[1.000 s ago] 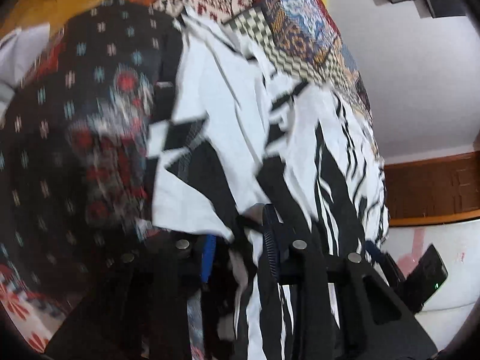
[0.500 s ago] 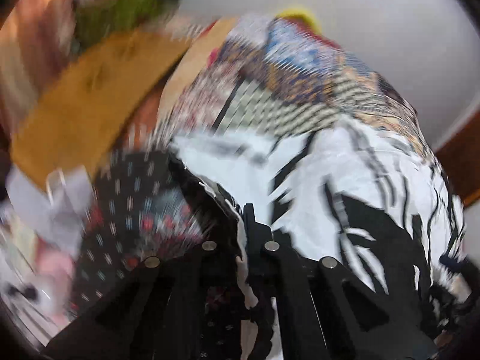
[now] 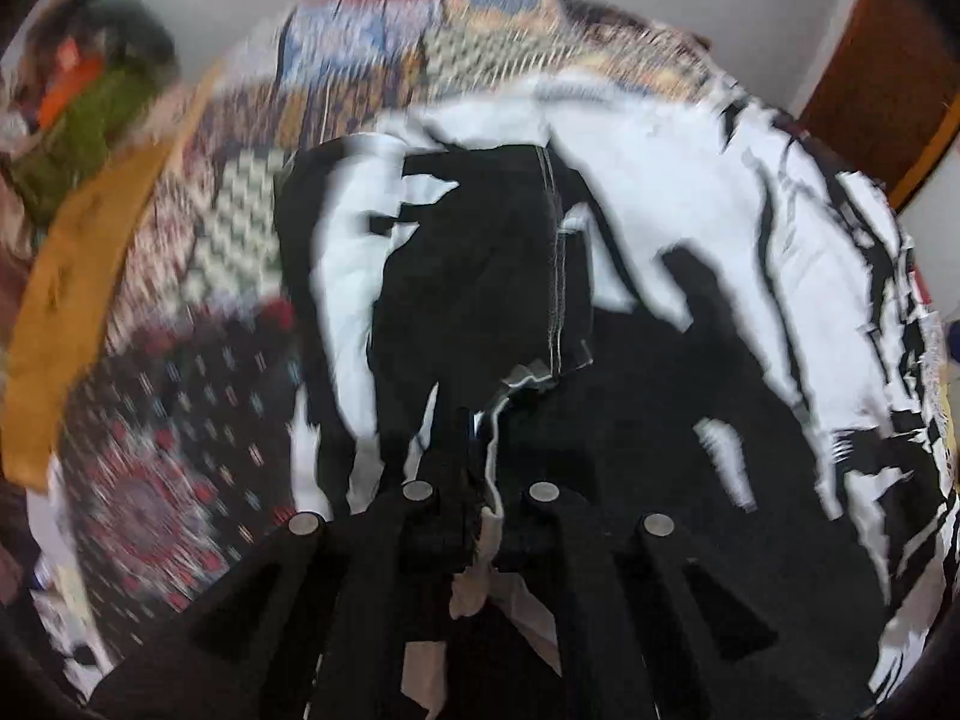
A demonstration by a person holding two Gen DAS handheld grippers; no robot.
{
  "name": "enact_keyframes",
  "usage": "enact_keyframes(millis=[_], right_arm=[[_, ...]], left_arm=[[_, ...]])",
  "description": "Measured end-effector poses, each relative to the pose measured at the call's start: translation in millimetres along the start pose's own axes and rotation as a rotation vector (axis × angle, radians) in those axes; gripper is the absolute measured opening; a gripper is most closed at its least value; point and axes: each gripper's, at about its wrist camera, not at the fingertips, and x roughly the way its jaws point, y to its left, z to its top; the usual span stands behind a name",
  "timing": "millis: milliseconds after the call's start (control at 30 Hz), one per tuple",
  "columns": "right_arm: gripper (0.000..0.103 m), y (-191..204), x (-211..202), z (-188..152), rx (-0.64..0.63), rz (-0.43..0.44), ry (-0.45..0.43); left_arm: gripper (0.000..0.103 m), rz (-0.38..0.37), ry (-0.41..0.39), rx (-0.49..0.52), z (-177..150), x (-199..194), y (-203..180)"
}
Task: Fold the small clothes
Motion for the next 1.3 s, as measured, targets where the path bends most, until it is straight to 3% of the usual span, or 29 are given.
enact_keyframes(millis=[100, 200, 233, 300, 467, 600, 900, 1033, 1133, 1200, 1267, 1300], right_arm=[[0.065, -6, -6, -3, 0.001, -0.007, -0.004], [0.065, -7, -6, 0, 0.007, -0.001, -0.005], [0.065, -7, -5, 0, 0.009, 0.005, -0.008], [0.065, -4, -1, 6, 0.012, 0.02, -0.011], [0.065, 9, 18, 23, -0.018, 0.046, 0.005], [0.065, 16, 49, 46, -0.05, 0.059, 0.027], [0.065, 15, 128, 95, -0.061, 0.058, 0.081], [0.049, 11, 161, 109, -0.042, 0.086, 0.119], [0.043, 13, 176, 112, -0.044, 0.087, 0.13], [0.03, 16, 181, 112, -0.066, 0.083, 0.127], [0.008, 19, 184, 112, -0.088, 0.089, 0.119], [0.008, 20, 184, 111, -0.101, 0.094, 0.115]], left_arm=[[0.008, -0.027, 0.002, -0.04, 0, -12, 9], [0.028, -0.068, -0.022, -0.063, -1, -30, 13], [0.041, -0.058, -0.047, -0.062, 0, -39, 14], [0.055, -0.041, -0.099, -0.061, -1, -52, 14], [0.063, -0.015, -0.179, -0.095, 7, -80, 43], [0.063, 0.048, -0.178, -0.137, 19, -67, 70], [0.062, -0.065, -0.065, -0.185, 51, 3, 89], [0.052, -0.124, -0.016, -0.201, 62, 34, 88], [0.044, -0.186, -0.007, -0.221, 68, 48, 91], [0.032, -0.208, -0.016, -0.22, 71, 51, 92], [0.017, -0.218, -0.031, -0.207, 73, 52, 89], [0.015, -0.207, -0.042, -0.199, 75, 52, 88]])
